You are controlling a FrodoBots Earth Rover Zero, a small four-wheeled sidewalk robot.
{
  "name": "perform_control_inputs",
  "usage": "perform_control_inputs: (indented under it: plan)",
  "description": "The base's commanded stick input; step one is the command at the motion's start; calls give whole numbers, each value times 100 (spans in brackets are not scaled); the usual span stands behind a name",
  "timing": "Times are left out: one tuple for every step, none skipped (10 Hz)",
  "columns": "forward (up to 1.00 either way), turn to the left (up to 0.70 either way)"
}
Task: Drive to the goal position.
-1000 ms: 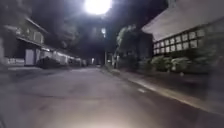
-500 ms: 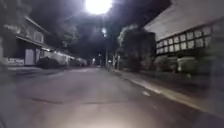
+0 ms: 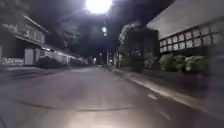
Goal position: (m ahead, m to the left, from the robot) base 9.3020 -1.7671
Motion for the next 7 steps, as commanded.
perform_control_inputs:
  plan:
    - [50, 0]
    - [50, 0]
    - [50, 0]
    - [50, 0]
    - [50, 0]
    - [50, 0]
    - [50, 0]
